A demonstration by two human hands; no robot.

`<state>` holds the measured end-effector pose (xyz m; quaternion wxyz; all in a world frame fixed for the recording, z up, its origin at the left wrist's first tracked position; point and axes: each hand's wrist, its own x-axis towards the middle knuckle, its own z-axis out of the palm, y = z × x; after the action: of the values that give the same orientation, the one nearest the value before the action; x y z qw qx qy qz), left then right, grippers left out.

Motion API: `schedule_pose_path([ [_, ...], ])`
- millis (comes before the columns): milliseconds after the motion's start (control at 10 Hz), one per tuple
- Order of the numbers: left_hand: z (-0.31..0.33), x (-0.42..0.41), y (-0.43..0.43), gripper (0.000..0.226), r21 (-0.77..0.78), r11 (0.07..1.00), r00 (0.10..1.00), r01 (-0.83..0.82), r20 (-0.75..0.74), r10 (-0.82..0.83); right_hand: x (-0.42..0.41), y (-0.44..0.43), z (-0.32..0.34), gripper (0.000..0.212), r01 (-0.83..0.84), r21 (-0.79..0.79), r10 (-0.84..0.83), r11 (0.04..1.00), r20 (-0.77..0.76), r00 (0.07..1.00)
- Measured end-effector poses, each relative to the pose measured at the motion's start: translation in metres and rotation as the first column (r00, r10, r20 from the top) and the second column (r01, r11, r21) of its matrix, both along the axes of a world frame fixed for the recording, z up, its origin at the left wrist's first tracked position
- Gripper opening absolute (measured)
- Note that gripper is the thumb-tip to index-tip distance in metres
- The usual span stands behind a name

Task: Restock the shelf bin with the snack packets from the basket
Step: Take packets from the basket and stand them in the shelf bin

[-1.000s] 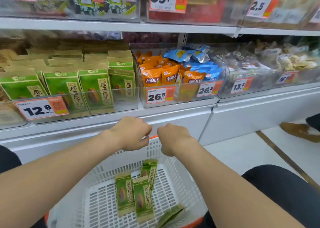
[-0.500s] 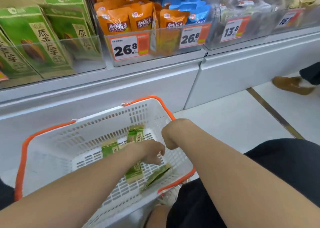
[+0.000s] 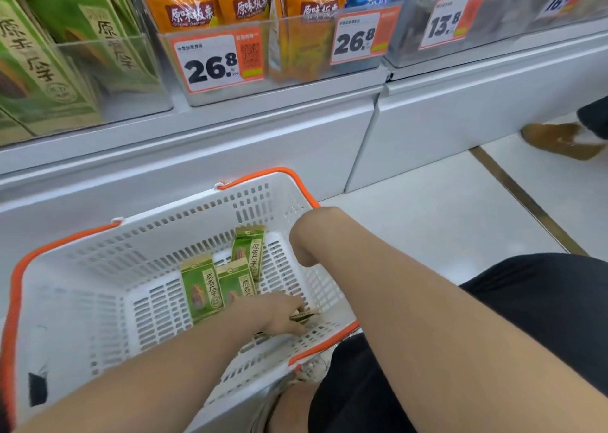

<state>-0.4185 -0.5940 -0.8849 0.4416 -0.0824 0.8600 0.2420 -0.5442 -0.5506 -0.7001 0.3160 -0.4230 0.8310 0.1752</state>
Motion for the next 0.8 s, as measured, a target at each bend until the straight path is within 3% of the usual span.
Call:
schedule_pose_path([
  [100, 0.002, 0.001, 0.004, 0.045, -0.046, 0.999, 0.999, -0.011, -0.032, 0.01, 0.004, -0.004, 0.001, 0.014, 0.016, 0.073, -0.016, 0.997, 0.001, 1.0],
  [200, 0.007, -0.003, -0.003, 0.04, -0.024, 0.996, 0.995, -0.082, -0.058, 0.081, 0.007, -0.013, 0.004, 0.014, -0.01, 0.251, 0.002, 0.968, 0.034, 0.999],
  [300, 0.029, -0.008, -0.02, 0.042, 0.041, 0.981, 0.974, -0.189, -0.122, 0.192, 0.004, -0.009, 0.002, 0.013, -0.039, 0.135, 0.04, 0.99, -0.004, 0.999],
  [400, 0.062, -0.014, -0.042, 0.038, 0.093, 0.942, 0.926, -0.322, -0.177, 0.334, 0.002, -0.01, 0.002, 0.018, -0.035, 0.144, 0.042, 0.989, -0.044, 0.998],
  [500, 0.105, -0.013, -0.066, 0.027, 0.175, 0.885, 0.849, -0.431, -0.251, 0.464, 0.004, -0.016, 0.01, 0.01, -0.08, 0.124, 0.086, 0.989, -0.039, 0.996],
  [600, 0.143, -0.006, -0.094, 0.023, 0.308, 0.786, 0.73, -0.536, -0.298, 0.615, 0.002, -0.025, 0.025, 0.009, -0.118, -0.062, 0.122, 0.991, 0.057, 0.991],
  [700, 0.175, 0.009, -0.12, 0.029, 0.492, 0.604, 0.528, -0.626, -0.303, 0.794, 0.002, -0.039, 0.042, 0.028, 0.25, -0.334, -0.118, 0.909, 0.37, 0.922],
  [800, 0.208, 0.025, -0.136, 0.033, 0.612, 0.438, 0.317, -0.659, -0.302, 0.899, 0.007, -0.052, 0.058, 0.048, 0.588, -0.51, -0.234, 0.628, 0.596, 0.768],
])
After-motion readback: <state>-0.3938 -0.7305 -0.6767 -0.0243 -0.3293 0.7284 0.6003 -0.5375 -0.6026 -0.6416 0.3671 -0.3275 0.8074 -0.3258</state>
